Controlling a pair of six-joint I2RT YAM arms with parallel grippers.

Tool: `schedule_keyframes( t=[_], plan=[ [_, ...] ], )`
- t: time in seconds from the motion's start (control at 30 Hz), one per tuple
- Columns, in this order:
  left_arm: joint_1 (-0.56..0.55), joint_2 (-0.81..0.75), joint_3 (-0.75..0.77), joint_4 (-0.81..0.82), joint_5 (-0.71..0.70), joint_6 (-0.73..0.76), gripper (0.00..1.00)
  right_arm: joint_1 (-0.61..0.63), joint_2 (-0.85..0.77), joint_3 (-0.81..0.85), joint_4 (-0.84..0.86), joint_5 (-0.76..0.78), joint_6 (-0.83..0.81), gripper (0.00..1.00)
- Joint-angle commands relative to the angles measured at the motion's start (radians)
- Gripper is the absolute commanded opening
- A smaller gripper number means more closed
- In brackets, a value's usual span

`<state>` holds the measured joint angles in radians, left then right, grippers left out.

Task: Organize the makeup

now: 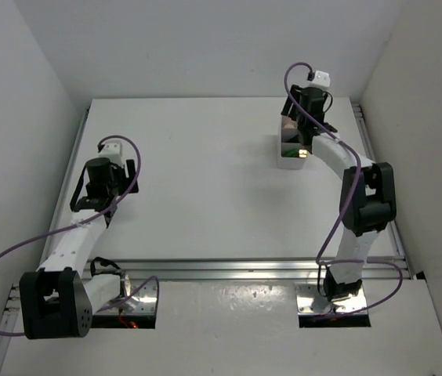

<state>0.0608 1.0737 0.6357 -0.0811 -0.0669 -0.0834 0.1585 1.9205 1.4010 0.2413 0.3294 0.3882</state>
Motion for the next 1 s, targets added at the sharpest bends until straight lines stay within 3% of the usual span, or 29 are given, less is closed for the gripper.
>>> schedule_keyframes(
  t=[0.0, 0.13, 0.23, 0.33, 0.57, 0.67, 0.97],
  plan=[
    [0.011, -0.034, -0.001, 0.017, -0.002, -0.004, 0.79, -0.001, -0.097, 0.001, -0.016, -0.009, -0.011, 0.65],
    [0.011, -0.055, -0.001, 0.007, -0.002, -0.004, 0.79, -0.007, -0.231, -0.003, -0.172, -0.156, -0.083, 0.82],
    [0.011, -0.075, -0.022, 0.007, -0.011, -0.013, 0.79, -0.037, -0.332, -0.045, -0.321, -0.187, -0.129, 1.00],
    [0.011, -0.095, -0.048, 0.007, -0.011, -0.035, 0.79, -0.120, -0.496, -0.141, -0.598, -0.167, -0.077, 1.00],
    [-0.010, -0.130, -0.103, 0.050, -0.024, -0.073, 0.79, -0.417, -0.734, -0.414, -0.894, -0.162, 0.067, 1.00],
    [-0.021, -0.141, -0.114, 0.050, -0.024, -0.073, 0.79, -0.459, -0.762, -0.453, -1.008, -0.196, 0.098, 1.00],
    [-0.064, -0.169, -0.123, 0.029, -0.024, -0.082, 0.79, -0.461, -0.854, -0.537, -1.086, -0.187, 0.135, 1.00]
  ],
)
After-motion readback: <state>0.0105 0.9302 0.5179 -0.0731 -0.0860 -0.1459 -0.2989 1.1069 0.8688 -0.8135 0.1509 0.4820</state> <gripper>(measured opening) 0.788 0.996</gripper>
